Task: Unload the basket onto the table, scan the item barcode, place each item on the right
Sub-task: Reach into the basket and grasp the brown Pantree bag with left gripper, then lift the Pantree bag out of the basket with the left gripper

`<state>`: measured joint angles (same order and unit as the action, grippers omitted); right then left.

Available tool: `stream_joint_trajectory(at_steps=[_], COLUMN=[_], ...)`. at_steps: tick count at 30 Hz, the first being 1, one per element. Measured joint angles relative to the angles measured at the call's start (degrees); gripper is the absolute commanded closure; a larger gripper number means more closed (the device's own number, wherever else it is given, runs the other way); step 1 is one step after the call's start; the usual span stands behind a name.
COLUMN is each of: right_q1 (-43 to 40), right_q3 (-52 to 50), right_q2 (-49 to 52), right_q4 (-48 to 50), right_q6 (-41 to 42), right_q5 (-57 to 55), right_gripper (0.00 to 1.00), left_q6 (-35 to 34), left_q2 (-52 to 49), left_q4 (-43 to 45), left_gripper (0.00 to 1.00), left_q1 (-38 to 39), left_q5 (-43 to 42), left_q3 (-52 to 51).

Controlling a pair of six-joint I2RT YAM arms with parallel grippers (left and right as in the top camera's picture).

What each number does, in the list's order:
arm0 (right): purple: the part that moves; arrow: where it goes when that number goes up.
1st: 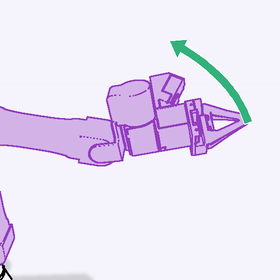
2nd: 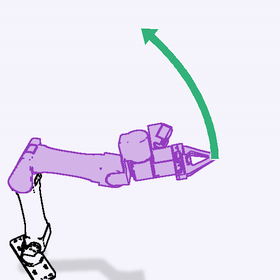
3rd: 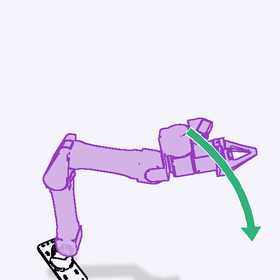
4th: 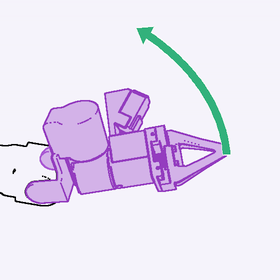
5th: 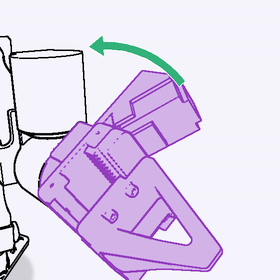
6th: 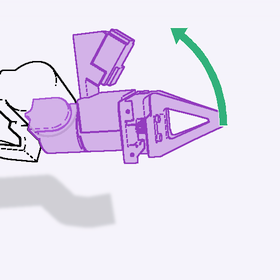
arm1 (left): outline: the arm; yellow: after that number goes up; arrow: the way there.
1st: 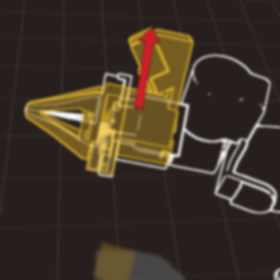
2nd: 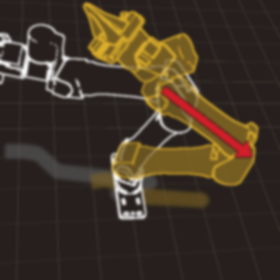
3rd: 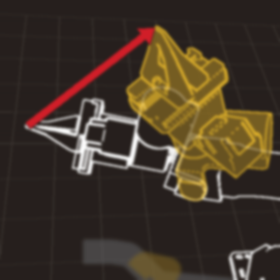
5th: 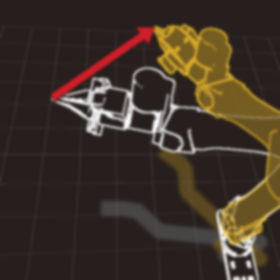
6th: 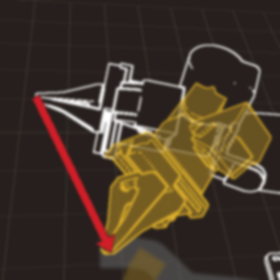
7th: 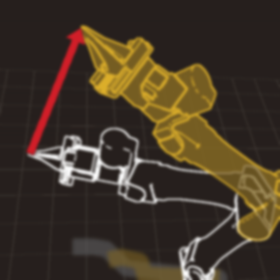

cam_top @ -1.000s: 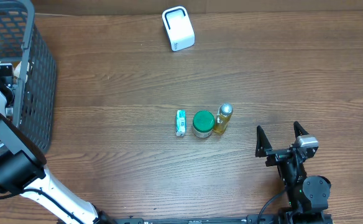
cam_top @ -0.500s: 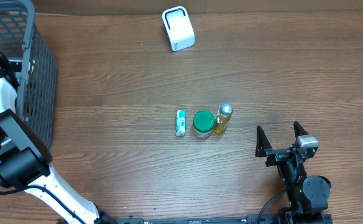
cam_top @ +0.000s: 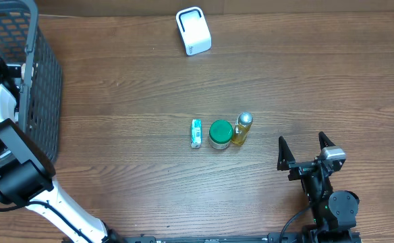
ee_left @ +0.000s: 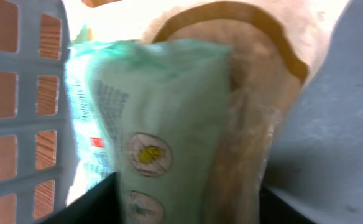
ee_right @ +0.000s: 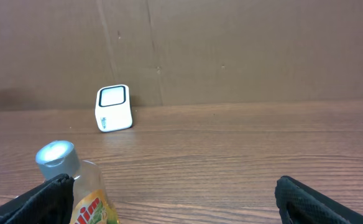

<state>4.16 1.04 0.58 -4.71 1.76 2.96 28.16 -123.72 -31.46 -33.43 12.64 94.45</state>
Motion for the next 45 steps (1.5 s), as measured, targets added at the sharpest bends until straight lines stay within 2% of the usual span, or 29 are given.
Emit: stream_joint_trajectory(at_steps=[7,10,16,29,34,36,37,41,45], right_q1=[0.0,0.0,0.0,0.0,0.0,0.0,0.0,0.0,0.0], right_q3=[0.0,0.0,0.0,0.0,0.0,0.0,0.0,0.0,0.0], right_q2=[0.0,0.0,0.0,0.0,0.0,0.0,0.0,0.0,0.0], right_q4=[0.0,0.0,0.0,0.0,0.0,0.0,0.0,0.0,0.0], right_q6=[0.0,0.0,0.0,0.0,0.0,0.0,0.0,0.0,0.0], right_q5=[0.0,0.0,0.0,0.0,0.0,0.0,0.0,0.0,0.0], right_gripper=[0.0,0.0,0.0,0.0,0.0,0.0,0.0,0.0,0.0], left_q6=[-1.0,-1.4,-3.8,-6.6,-10.8,-12.9,-14.7,-20.5,-26.1], left_q2=[-0.1,0.1,3.0,31.8,41.2,44.2,45.8,46.8,45.9], left_q4=[-0.5,-0.9,-2.1,1.3,-2.3,-6.0,-10.7,-21.3,-27.4], left_gripper=[0.66,0.75,0.83,0.82,0.82,0.82,0.82,0.83,0.84], left_q1=[-0.6,-0.6,-0.5,1.7,7.5,11.3,14.9,24.1,32.3], left_q5=[-0.4,-0.4,-1.8,-2.8,-2.8,-3.0,-3.0,-3.1,-3.7], left_q3=[0.8,1.3,1.6,4.2,4.7,5.0,5.2,5.2,4.3])
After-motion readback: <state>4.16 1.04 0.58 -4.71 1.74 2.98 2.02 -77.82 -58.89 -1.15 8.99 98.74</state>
